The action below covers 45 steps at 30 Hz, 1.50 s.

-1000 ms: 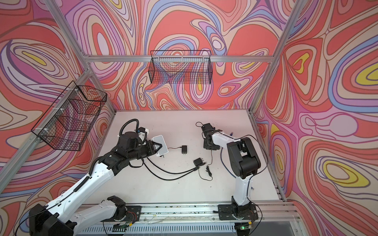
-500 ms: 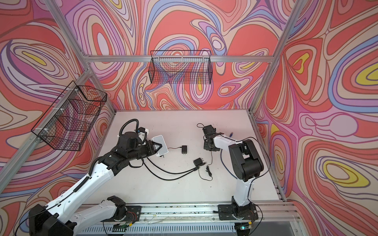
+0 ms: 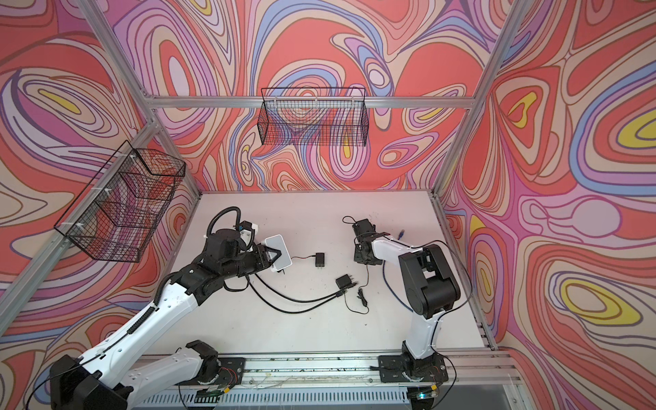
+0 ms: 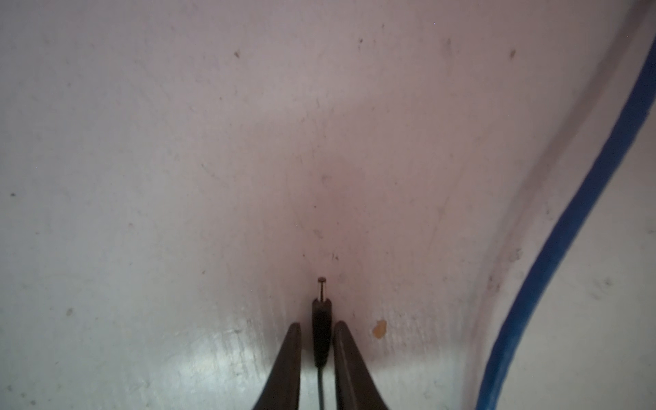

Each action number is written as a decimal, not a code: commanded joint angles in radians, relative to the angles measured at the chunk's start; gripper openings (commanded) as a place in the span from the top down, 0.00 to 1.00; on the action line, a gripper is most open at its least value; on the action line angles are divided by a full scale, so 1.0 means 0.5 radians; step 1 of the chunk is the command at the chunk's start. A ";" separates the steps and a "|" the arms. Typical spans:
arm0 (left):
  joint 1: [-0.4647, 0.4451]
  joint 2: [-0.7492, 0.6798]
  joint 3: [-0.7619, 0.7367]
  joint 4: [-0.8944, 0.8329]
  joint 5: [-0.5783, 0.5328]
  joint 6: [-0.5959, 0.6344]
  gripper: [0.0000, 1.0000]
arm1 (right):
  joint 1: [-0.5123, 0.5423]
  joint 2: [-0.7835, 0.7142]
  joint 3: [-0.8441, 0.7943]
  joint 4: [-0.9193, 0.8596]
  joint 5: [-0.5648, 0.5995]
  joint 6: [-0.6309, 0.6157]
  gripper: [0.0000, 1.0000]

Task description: Insert the plug into the switch port

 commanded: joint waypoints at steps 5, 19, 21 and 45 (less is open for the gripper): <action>0.007 -0.049 0.055 -0.017 -0.008 0.030 0.89 | -0.008 0.131 -0.070 -0.135 -0.118 -0.026 1.00; 0.008 -0.022 0.053 0.054 0.037 -0.012 0.89 | 0.109 -0.859 -0.324 0.105 -0.902 -0.588 1.00; 0.005 0.004 0.052 0.084 0.058 -0.030 0.89 | 0.116 -0.983 -0.351 0.109 -0.954 -0.559 1.00; -0.004 0.199 -0.156 0.814 0.295 -0.235 0.90 | 0.571 -1.027 -0.497 0.355 -1.203 -0.379 1.00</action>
